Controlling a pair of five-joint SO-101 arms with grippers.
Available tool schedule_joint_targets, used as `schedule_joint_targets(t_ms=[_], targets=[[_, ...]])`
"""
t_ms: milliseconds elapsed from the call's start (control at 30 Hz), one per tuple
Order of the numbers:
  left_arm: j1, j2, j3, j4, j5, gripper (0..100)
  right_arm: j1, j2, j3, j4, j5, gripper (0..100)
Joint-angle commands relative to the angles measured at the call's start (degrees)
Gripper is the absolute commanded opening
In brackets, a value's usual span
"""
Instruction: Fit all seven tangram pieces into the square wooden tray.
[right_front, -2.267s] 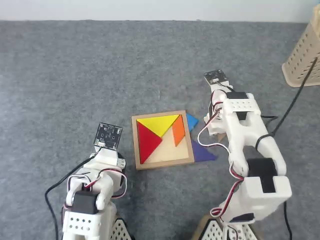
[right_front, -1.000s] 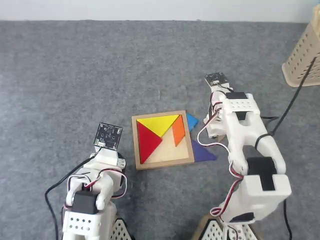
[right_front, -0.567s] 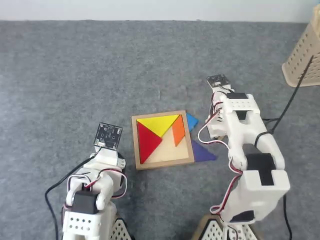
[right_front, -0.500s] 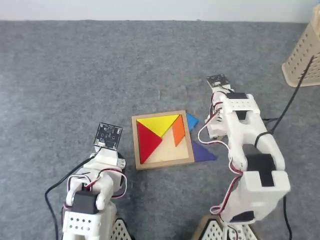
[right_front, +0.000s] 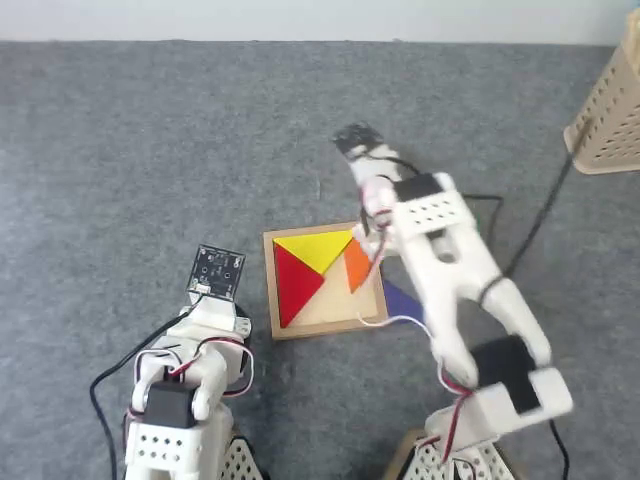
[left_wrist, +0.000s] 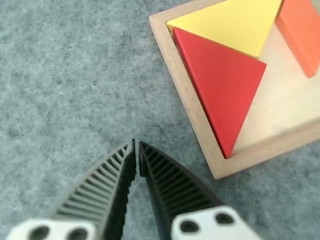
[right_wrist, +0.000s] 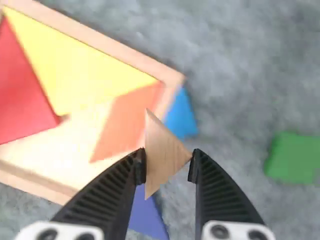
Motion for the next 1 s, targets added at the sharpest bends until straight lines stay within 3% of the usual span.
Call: schedule_joint_targets(t_ms=[0, 133, 333, 500, 600, 733, 967], targets=[[0.0, -1.14, -1.1, 0.35, 0.35, 1, -4.26, 5.41, -9.93, 3.82, 5.01, 12.5], [0.0, -1.14, -1.1, 0.35, 0.35, 1, -7.69, 12.18, -16.35, 5.58, 13.19, 13.0], [0.0, -1.14, -1.1, 0.35, 0.35, 1, -10.24, 15.34, -18.37, 7.34, 33.58, 13.0], [0.0, -1.14, -1.1, 0.35, 0.35, 1, -10.15, 15.34, -18.46, 7.08, 41.14, 13.1], [0.0, -1.14, -1.1, 0.35, 0.35, 1, -10.15, 15.34, -18.46, 7.34, 41.41, 16.6], [0.0, -1.14, -1.1, 0.35, 0.35, 1, -10.07, 15.25, -18.55, 6.9, 36.31, 25.3], [0.0, -1.14, -1.1, 0.35, 0.35, 1, -8.31, 9.89, -19.87, 6.81, 26.29, 26.3]])
